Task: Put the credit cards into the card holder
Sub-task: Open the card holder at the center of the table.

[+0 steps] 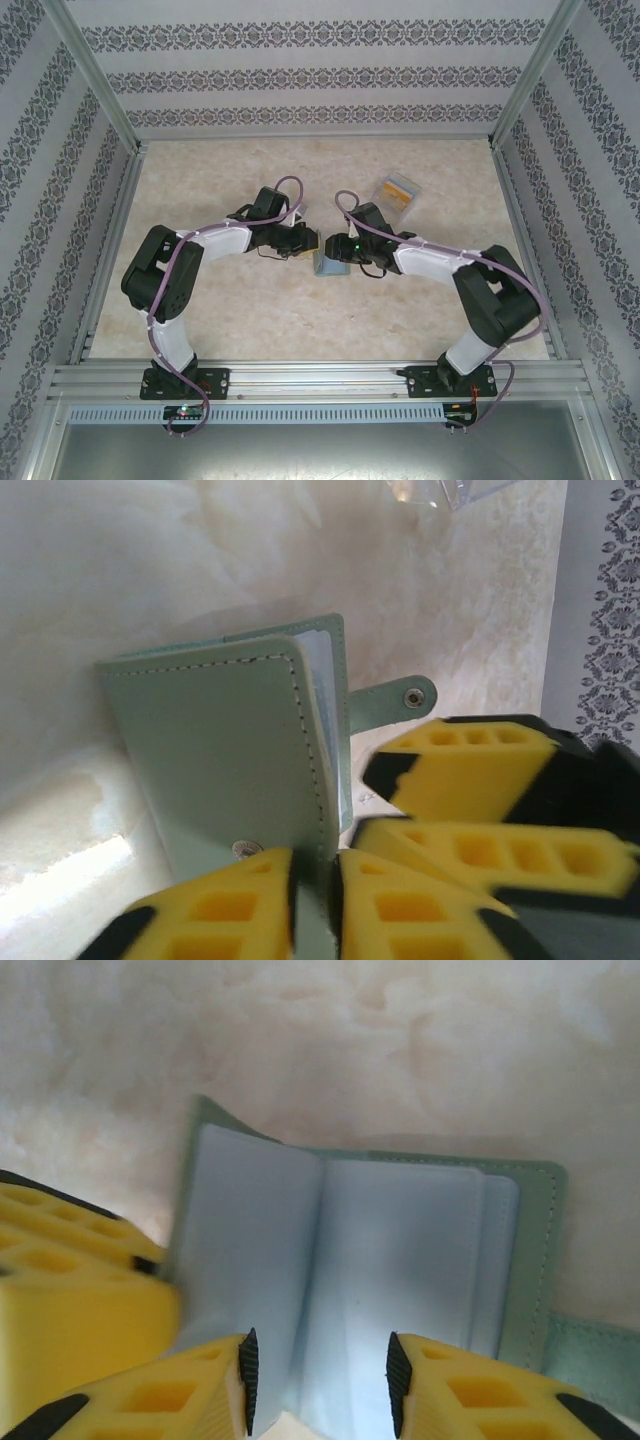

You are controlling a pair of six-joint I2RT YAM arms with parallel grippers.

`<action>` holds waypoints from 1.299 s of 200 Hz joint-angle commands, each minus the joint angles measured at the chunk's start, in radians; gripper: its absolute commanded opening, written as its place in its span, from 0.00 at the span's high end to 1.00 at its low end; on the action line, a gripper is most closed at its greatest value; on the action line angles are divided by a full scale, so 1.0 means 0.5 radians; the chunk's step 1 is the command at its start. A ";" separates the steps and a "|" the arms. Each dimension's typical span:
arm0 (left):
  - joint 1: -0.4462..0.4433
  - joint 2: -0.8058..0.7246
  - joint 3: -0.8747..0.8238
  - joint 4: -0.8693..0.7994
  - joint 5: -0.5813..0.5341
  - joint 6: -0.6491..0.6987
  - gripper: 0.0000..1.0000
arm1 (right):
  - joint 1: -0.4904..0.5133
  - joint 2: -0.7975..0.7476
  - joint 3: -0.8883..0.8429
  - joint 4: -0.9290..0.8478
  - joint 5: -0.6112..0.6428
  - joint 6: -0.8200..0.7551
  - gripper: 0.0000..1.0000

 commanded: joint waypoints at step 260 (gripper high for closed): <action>0.182 -0.166 -0.324 0.445 0.084 -0.130 0.95 | -0.060 0.295 -0.107 0.147 0.015 0.074 0.66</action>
